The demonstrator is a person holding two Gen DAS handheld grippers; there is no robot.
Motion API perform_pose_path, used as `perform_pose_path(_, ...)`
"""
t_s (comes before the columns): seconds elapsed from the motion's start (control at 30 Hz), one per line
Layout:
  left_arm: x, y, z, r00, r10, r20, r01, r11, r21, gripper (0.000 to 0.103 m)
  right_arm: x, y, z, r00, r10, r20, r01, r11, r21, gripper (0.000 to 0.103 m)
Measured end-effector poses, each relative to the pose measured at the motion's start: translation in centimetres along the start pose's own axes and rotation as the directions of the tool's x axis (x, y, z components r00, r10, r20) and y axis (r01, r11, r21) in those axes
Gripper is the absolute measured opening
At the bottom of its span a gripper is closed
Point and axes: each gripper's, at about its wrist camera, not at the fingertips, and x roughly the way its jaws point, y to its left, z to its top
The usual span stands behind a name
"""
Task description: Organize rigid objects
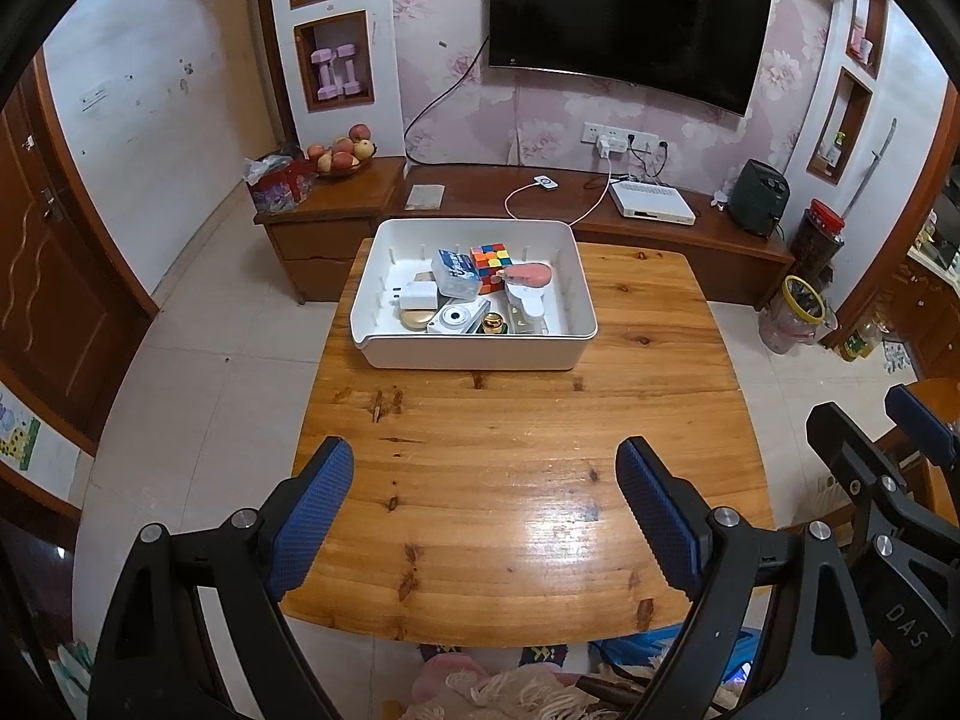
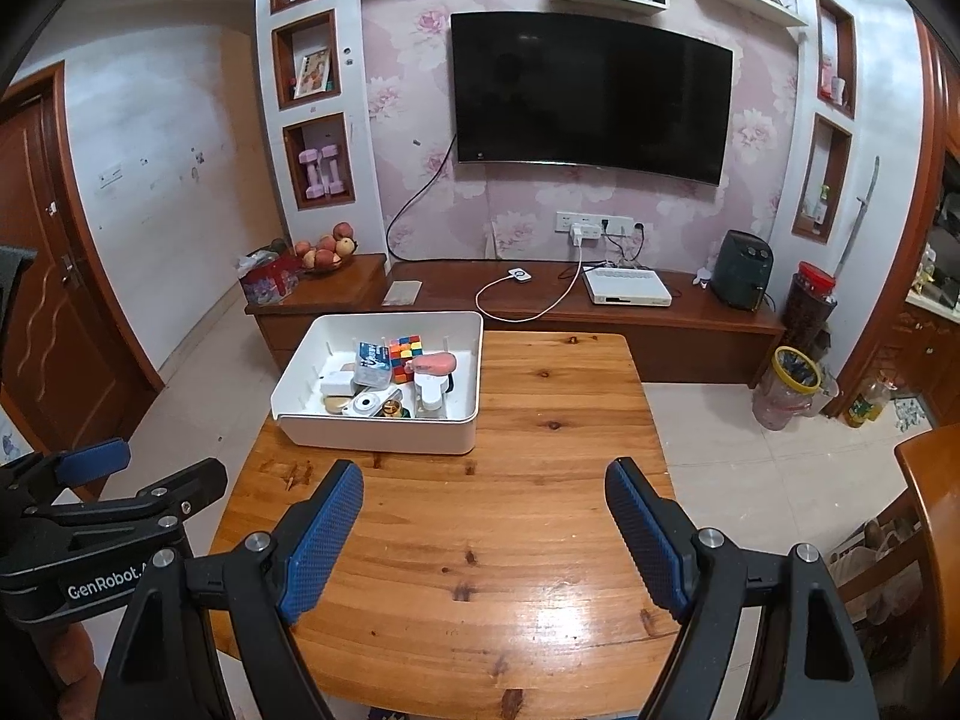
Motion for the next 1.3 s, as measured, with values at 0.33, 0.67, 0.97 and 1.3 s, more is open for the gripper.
perform_pose_path(0.33,0.3,0.2,0.2,1.0,0.002,-0.01,-0.002,1.0,0.014,0.091,0.3,0.3,0.1,1.0,-0.007,-0.002,0.007,1.0,0.005,0.084)
perform_pose_path(0.67,0.5,0.7,0.1,1.0,0.004,-0.014,-0.004,1.0,0.024,0.091,0.2,0.7,0.2,1.0,-0.006,-0.008,0.006,1.0,0.012,0.084)
perform_pose_path(0.97,0.7,1.1,0.0,1.0,0.001,-0.021,0.0,0.999,0.032,0.091,0.4,1.6,0.3,1.0,-0.012,-0.017,0.013,1.0,0.02,0.084)
perform_pose_path(1.3,1.0,1.4,-0.3,1.0,-0.004,-0.028,0.005,0.999,0.045,0.091,1.0,1.7,0.2,0.999,-0.024,-0.033,0.025,0.999,0.032,0.084)
